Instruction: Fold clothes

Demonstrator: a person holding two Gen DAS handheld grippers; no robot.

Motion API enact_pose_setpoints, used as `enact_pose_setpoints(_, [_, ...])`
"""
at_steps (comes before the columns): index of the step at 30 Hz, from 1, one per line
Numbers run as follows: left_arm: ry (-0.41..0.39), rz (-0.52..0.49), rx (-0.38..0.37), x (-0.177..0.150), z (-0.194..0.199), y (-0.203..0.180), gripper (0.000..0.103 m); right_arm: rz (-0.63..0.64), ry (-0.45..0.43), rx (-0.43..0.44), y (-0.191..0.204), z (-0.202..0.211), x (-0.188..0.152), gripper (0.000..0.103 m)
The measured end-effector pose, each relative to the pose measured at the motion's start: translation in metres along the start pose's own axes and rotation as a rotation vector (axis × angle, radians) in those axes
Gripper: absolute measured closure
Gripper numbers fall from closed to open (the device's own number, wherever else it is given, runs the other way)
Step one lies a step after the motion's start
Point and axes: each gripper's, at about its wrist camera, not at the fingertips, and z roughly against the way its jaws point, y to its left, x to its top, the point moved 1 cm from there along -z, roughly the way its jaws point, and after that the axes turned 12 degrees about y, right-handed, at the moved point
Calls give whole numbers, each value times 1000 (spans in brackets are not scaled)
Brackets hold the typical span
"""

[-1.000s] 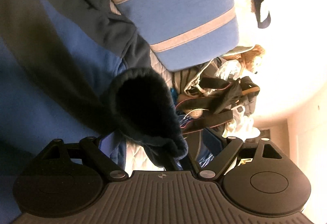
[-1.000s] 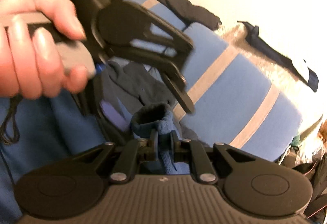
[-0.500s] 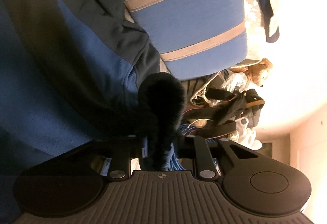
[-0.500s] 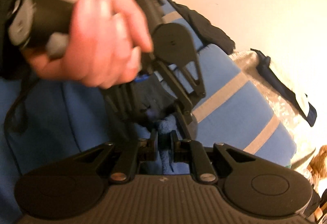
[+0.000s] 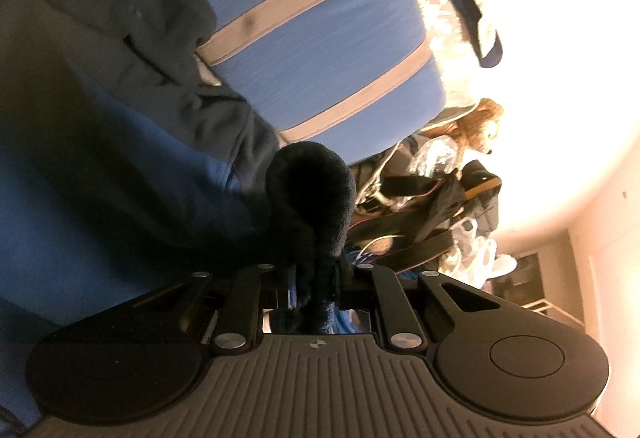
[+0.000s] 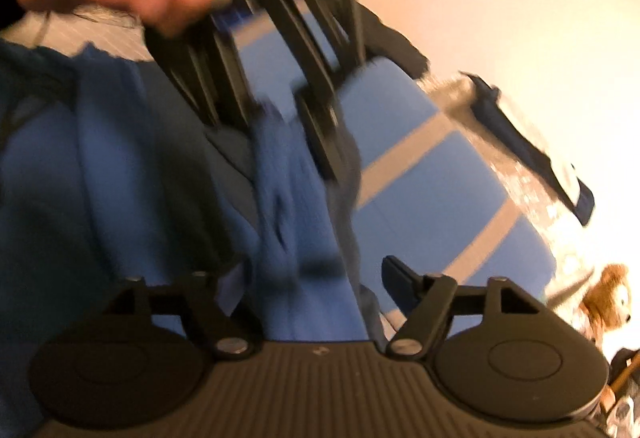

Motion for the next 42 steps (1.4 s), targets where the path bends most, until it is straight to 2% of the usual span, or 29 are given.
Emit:
enact_pose_setpoints(8, [-64, -31, -73, 15, 34, -19, 88, -147, 115, -163, -22, -50, -41, 8])
enact_pose_setpoints(11, [-103, -34, -120, 20, 54, -29, 88, -227, 181, -184, -39, -67, -55, 5])
enact_pose_setpoints(14, [-142, -27, -170, 24, 71, -37, 88, -351, 211, -149, -59, -71, -63, 4])
enact_pose_setpoints(17, [-171, 29, -204, 28, 87, -45, 88, -463, 215, -70, -83, -78, -63, 2])
enact_pose_setpoints(22, [-247, 40, -189, 35, 114, -63, 88, -651, 211, 73, -128, -88, -59, 0])
enact_pose_setpoints(24, [-282, 33, -159, 37, 120, -72, 88, -708, 188, 108, -140, -88, -56, 0])
enact_pose_setpoints(25, [-308, 18, -114, 37, 123, -78, 88, -728, 181, 120, -144, -89, -55, 0])
enact_pose_setpoints(26, [-333, 3, -71, 37, 127, -84, 88, -736, 176, 128, -146, -89, -53, 0])
enact_pose_setpoints(28, [-348, -15, -54, 41, 132, -87, 88, -709, 167, 151, -144, -90, -51, 0])
enact_pose_setpoints(33, [-400, -2, -62, 51, 143, -94, 88, -639, 188, 149, -132, -96, -52, 0])
enact_pose_setpoints(36, [-410, -8, -64, 58, 145, -100, 88, -643, 199, 195, -122, -100, -59, 0])
enact_pose_setpoints(42, [-403, -47, -61, 68, 143, -109, 88, -551, 240, 270, -83, -118, -63, 0])
